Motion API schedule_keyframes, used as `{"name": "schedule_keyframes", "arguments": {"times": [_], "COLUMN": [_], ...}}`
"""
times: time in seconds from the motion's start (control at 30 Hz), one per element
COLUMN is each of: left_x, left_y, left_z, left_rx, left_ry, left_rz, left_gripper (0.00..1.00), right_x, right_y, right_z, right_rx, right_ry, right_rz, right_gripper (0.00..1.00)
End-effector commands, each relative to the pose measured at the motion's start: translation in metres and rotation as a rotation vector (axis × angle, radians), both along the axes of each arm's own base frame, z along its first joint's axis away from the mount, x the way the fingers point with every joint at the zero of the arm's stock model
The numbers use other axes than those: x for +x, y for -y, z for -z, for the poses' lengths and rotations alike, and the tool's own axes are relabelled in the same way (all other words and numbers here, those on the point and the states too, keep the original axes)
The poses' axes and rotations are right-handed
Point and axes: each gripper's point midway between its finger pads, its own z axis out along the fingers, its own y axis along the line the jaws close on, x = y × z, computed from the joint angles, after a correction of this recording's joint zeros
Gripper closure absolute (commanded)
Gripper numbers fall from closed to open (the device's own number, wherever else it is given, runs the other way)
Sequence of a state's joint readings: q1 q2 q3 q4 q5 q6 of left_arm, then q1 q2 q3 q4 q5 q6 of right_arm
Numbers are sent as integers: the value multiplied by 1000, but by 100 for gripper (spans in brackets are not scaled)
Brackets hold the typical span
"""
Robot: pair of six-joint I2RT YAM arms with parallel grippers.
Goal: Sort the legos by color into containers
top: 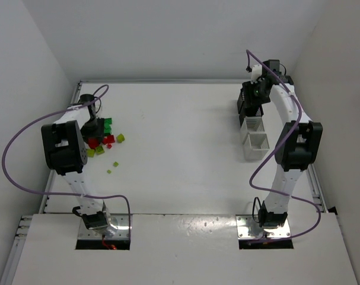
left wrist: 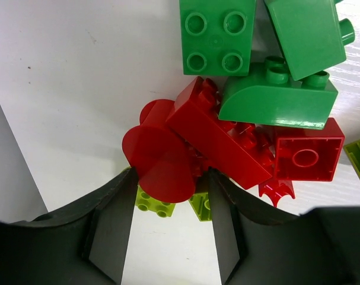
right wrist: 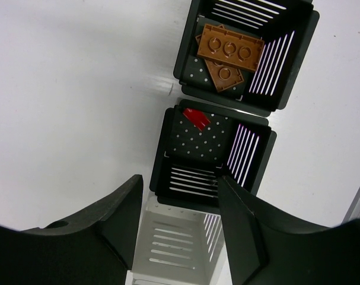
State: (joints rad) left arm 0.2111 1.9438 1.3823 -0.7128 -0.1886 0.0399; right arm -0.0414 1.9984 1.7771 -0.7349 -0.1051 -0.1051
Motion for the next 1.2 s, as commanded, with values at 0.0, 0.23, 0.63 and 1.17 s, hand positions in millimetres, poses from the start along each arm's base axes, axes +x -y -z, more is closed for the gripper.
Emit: {"name": "schedule_keyframes", "arguments": {"times": [0.0,0.23,0.63,1.17], "left_x": [-3,-3,2,30], "left_y": [11,17,16,92], "left_z": [22,35,19,-82], "left_rx": [-77,-112,-100,-379], "left_ry": [-13,-21,33,384], "left_rz": [-11,-14,-33,444], "left_gripper": [45,45,32,78], "right_x": [3,3,3,-25], "right_y": [-1,-5,-12,-91], "right_z": [-28,-28,-32,-54], "right_rx": [-16,-21,-28,330], "right_ry": [75,75,85,69], "right_rz": [-5,-21,-34,-299], "right_gripper": [46,46,45,47]}}
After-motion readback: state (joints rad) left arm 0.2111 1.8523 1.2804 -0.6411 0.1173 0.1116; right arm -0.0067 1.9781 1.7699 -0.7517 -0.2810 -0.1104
